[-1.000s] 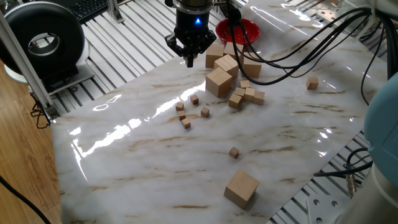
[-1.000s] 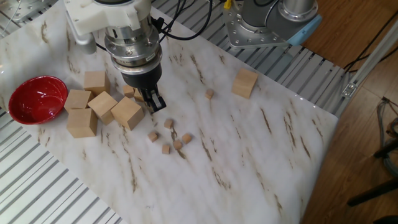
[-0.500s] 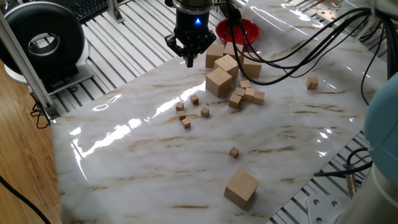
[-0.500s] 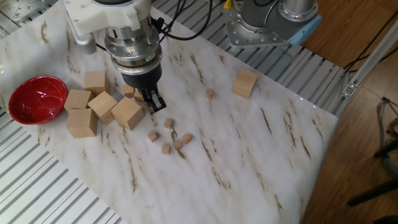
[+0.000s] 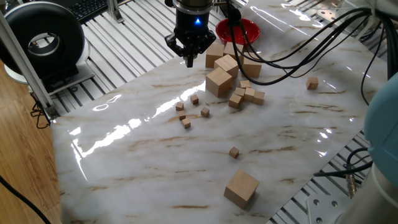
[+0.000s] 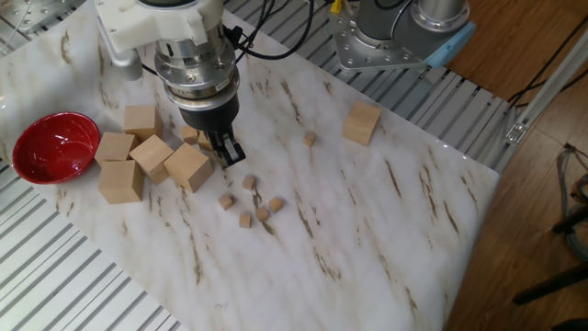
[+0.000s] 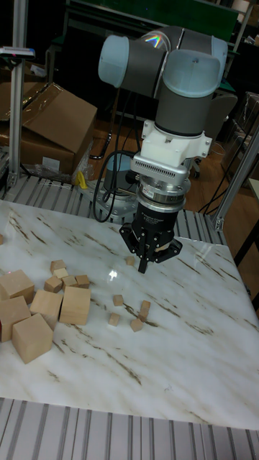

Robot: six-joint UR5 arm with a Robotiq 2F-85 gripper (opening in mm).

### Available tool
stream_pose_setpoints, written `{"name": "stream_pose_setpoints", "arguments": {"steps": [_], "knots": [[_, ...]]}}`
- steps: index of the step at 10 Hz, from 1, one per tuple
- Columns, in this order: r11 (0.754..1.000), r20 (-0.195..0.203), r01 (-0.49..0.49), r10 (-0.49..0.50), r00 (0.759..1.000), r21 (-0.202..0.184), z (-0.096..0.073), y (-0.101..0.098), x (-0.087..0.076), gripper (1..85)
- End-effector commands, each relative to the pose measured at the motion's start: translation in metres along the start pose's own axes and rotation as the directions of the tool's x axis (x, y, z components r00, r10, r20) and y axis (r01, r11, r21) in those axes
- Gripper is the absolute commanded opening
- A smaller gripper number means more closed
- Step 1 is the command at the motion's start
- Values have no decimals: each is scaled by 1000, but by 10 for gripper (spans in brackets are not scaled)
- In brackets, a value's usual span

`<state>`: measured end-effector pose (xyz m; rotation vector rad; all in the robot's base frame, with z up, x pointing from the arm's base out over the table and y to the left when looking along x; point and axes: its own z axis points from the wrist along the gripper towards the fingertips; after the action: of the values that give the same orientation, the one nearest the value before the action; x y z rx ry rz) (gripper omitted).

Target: Stack the blocks in a vertical line of five

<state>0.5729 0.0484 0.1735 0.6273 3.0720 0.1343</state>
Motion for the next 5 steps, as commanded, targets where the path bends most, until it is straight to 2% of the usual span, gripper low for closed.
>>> {"name": "stream_pose_setpoints", "arguments": {"steps": [1,5], "knots": [[1000,-2,-4,4,1000,-12,-1,3,0,10],[1000,-2,-7,7,1000,-12,-1,3,1,10]]}}
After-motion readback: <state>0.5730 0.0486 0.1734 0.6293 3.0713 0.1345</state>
